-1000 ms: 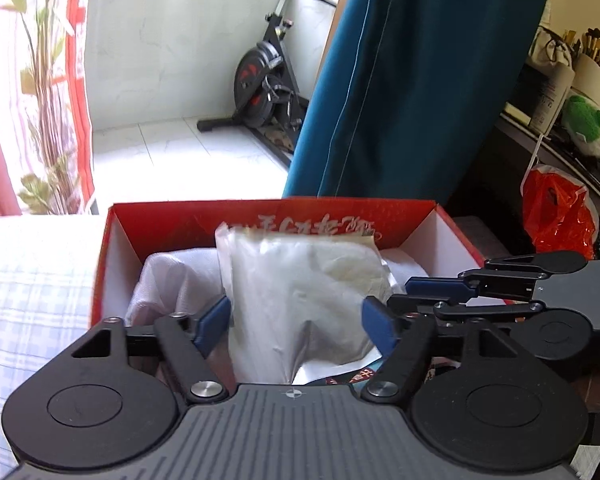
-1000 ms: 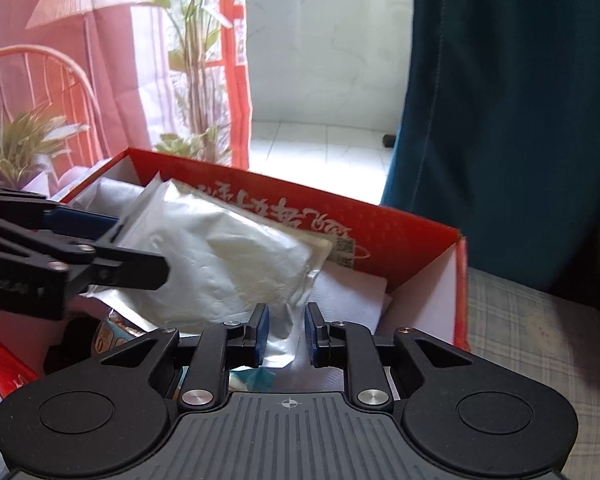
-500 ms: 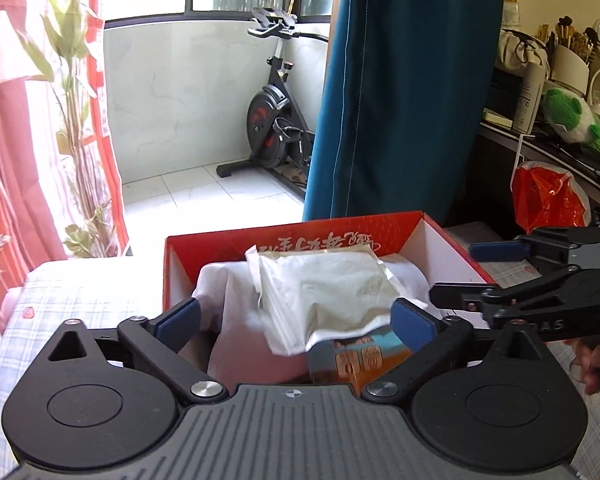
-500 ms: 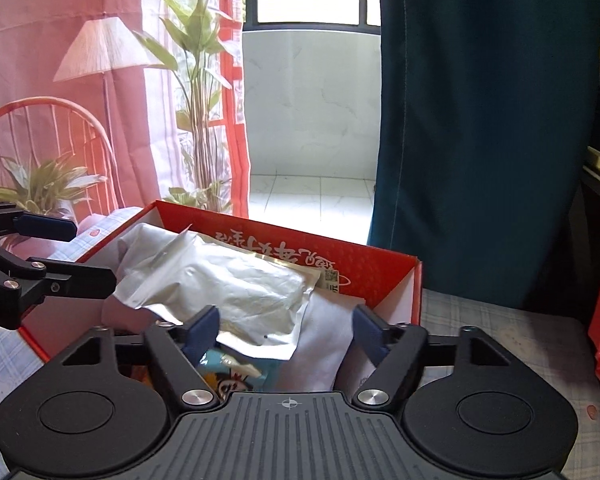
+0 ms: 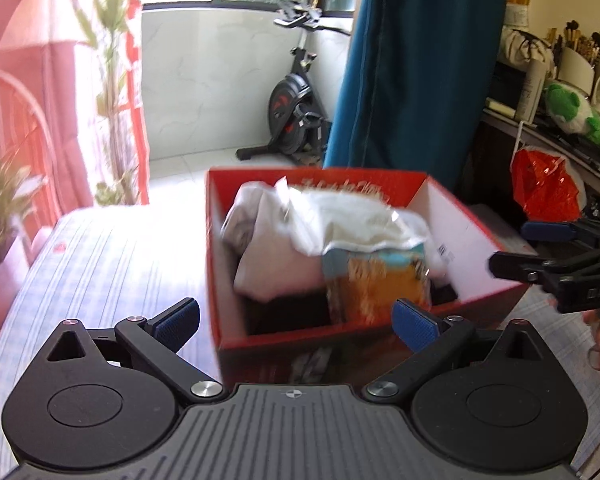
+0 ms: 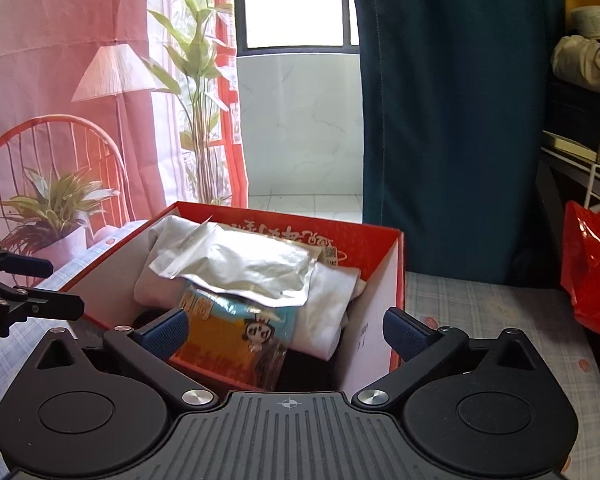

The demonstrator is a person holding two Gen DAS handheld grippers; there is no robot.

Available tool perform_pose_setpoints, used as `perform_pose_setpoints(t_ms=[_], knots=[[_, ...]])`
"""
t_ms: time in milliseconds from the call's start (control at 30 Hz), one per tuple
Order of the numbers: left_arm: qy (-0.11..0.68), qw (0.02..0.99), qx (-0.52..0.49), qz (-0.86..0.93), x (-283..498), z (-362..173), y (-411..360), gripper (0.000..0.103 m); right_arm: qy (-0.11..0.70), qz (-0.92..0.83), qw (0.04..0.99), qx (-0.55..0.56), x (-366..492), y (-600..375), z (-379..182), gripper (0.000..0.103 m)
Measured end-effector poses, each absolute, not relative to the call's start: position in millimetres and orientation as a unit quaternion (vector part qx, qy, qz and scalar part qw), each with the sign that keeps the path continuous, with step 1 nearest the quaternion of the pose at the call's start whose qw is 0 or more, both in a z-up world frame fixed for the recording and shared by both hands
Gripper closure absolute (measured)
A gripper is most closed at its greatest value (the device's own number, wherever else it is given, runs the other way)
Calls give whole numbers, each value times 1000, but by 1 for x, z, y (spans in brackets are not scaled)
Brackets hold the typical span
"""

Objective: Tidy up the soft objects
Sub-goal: 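Move both tools back to the olive knit glove beside the box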

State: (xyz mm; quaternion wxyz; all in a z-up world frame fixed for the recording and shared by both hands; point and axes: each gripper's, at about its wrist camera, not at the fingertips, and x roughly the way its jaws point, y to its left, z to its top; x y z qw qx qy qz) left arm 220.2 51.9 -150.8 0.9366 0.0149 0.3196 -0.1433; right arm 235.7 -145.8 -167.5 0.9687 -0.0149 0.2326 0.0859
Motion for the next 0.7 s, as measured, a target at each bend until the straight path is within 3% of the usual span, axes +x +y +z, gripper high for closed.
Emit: perform_pose_setpoints(t_ms=[200, 700], knots=[[353, 927, 10, -124, 213, -185, 60, 0, 190, 86, 978, -8, 197, -145, -188, 0], [416, 906, 10, -74, 226, -252, 61, 0, 305, -10, 952, 22, 204, -155, -296, 0]])
